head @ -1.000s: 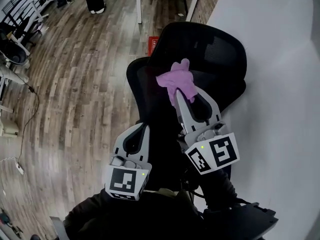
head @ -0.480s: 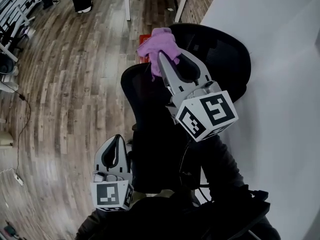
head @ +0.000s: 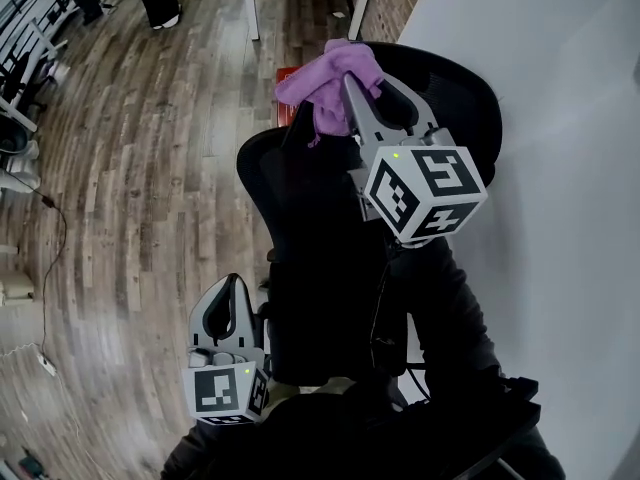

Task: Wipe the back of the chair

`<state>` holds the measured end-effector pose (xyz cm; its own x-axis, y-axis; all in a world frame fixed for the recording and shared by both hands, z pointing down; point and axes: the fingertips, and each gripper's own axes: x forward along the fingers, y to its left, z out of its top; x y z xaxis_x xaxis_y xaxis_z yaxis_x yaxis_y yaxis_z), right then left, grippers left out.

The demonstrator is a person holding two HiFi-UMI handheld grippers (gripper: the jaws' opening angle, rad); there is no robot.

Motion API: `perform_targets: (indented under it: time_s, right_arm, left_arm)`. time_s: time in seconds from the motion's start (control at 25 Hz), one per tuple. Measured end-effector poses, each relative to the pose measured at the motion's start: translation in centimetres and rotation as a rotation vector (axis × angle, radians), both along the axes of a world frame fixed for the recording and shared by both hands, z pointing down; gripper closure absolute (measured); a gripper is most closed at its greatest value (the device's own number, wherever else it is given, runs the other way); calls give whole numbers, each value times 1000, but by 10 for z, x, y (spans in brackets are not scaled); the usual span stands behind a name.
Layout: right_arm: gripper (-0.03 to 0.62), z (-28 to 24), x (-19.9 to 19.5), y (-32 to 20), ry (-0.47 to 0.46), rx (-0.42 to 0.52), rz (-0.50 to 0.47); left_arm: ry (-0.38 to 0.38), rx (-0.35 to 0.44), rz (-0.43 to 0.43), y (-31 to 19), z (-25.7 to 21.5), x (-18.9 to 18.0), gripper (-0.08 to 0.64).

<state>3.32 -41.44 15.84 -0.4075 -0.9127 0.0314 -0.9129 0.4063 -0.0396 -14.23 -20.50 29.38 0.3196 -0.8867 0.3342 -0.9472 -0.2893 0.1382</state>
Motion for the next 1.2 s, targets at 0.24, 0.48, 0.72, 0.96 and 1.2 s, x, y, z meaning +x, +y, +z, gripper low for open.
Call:
perform_targets:
  time_s: [0.24, 0.48, 0.72, 0.96, 1.2]
  right_arm:
    - [497, 5, 30, -8, 16, -22, 69]
    - [497, 4, 66, -9, 41, -34, 161]
    - [497, 5, 100, -1, 59, -41, 242]
    - [497, 5, 148, 10, 61, -42, 337]
    - [497, -1, 193, 36, 56, -41, 420]
  left_arm:
    - [-7, 2, 21, 0, -1, 14, 551]
    - [-8, 9, 44, 2, -5, 26, 551]
    - [-7, 14, 81, 6, -5, 40, 551]
    - [3, 27, 123, 6, -6, 64, 551]
    - [17, 40, 174, 15, -14, 89, 551]
